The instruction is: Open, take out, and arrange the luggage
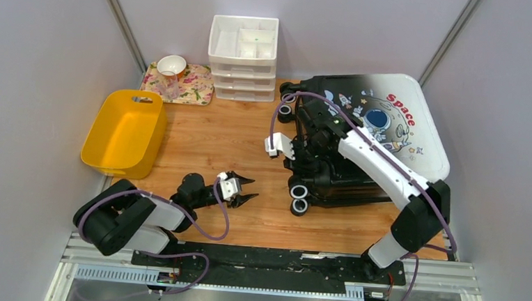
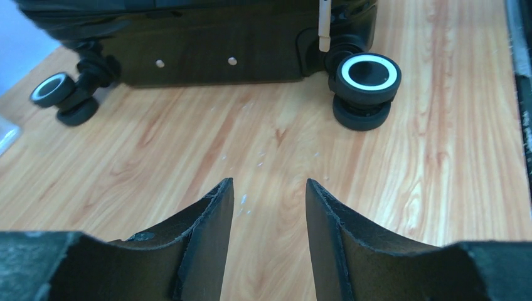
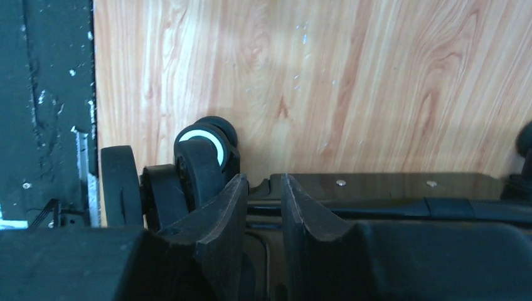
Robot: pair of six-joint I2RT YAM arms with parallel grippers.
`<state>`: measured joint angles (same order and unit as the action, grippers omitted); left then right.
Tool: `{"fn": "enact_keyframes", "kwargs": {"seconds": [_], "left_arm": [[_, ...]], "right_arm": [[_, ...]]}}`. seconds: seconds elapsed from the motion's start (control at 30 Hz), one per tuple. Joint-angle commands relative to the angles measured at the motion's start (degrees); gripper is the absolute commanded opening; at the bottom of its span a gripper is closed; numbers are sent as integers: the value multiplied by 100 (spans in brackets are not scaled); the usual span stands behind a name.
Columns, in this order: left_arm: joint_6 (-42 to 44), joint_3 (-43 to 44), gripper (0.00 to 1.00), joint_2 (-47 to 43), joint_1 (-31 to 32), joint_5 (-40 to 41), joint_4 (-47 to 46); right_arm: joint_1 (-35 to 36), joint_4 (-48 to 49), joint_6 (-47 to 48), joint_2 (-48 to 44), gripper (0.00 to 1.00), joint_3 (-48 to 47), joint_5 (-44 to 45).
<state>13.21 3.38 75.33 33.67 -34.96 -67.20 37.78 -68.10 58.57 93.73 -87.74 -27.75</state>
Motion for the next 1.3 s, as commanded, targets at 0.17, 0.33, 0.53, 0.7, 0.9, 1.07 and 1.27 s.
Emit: {"fn": "enact_keyframes", "kwargs": {"seconds": [0.17,0.33,0.53,0.7,0.9,1.07,1.27], "left_arm": [[-740,927,54,1396,790,323,-1700],[-777,806,56,1388,773,490,-1630],[-793,392,58,870,781,727,-1138],[-1013,190,59,483,773,798,-857],[-1189,128,60,483,781,850,-786],[-1408,198,60,632,781,947,-786],[-1550,427,59,948,843,868,-1005]], "right_arm": [[-455,-970,-381,-1550,67,153,243],[-325,-1196,-75,-2131,91,-154,129],[581,-1137,-380,-1841,95,-94,1121],[941,-635,-250,-1640,95,170,1473],[1056,-898,-91,-1156,95,91,1395],[1091,-951,-21,-980,90,337,1412],[1082,-916,-55,-848,48,539,1956]]}}
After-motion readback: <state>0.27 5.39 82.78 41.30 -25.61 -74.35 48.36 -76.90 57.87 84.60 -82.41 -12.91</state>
